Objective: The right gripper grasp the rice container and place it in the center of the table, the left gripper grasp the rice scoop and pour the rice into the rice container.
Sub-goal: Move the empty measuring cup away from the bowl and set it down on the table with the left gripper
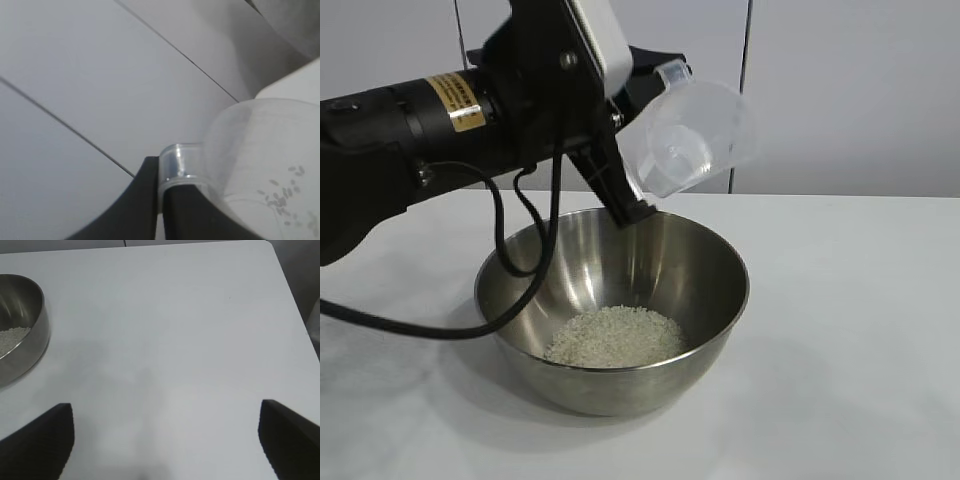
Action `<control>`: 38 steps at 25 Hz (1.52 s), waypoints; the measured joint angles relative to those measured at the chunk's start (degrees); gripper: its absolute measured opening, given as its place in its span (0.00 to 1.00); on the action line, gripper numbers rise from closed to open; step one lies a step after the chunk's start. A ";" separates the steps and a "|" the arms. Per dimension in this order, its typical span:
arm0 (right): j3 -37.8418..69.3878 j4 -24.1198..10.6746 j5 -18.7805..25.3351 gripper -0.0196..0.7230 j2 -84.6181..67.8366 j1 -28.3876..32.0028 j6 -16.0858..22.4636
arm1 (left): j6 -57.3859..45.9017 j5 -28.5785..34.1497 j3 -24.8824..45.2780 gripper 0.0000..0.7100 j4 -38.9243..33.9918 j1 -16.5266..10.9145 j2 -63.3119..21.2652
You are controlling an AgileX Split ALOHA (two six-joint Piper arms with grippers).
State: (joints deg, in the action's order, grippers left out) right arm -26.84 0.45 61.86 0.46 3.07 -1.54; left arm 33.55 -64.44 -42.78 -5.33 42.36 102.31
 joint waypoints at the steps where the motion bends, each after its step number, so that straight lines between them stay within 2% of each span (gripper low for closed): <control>1: 0.00 0.00 0.00 0.96 0.00 0.00 0.00 | -4.37 -0.11 0.07 0.02 1.84 0.58 -1.20; 6: 0.00 0.00 0.05 0.96 0.00 0.00 0.00 | -18.32 -0.43 2.17 0.01 11.03 0.82 -8.10; 9: 0.00 0.00 0.05 0.96 0.00 0.00 0.00 | -20.03 0.00 5.48 0.01 16.96 0.50 -13.71; 11: 0.00 0.00 0.05 0.96 0.00 0.00 0.00 | -20.22 1.69 8.87 0.01 19.62 -1.00 -17.15; 13: 0.00 0.00 0.05 0.96 0.00 0.00 0.00 | -20.85 3.66 12.53 0.01 21.90 -3.95 -19.91; 17: 0.00 0.00 0.05 0.96 0.00 0.00 0.00 | -22.13 4.90 20.68 0.01 21.90 -12.14 -20.94; 20: 0.00 0.00 0.05 0.96 0.00 0.00 0.00 | -23.44 4.19 25.01 0.01 17.53 -18.64 -18.80; 23: 0.00 0.00 0.05 0.96 0.00 0.00 0.00 | -27.50 0.51 26.90 0.01 11.26 -23.93 -13.82; 26: 0.00 0.00 0.05 0.96 0.00 0.00 0.00 | -31.97 -0.64 26.78 0.01 5.33 -27.79 -7.00; 30: 0.00 0.00 0.10 0.96 0.00 0.00 0.00 | -32.93 -0.59 25.62 0.01 3.89 -29.68 1.57; 38: 0.00 0.00 0.05 0.96 0.00 0.00 0.00 | -30.54 -0.66 20.62 0.01 3.14 -29.82 8.88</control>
State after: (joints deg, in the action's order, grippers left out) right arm -26.84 0.45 61.91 0.46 3.07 -1.54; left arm 3.02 -65.11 -22.16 -2.19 12.54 111.19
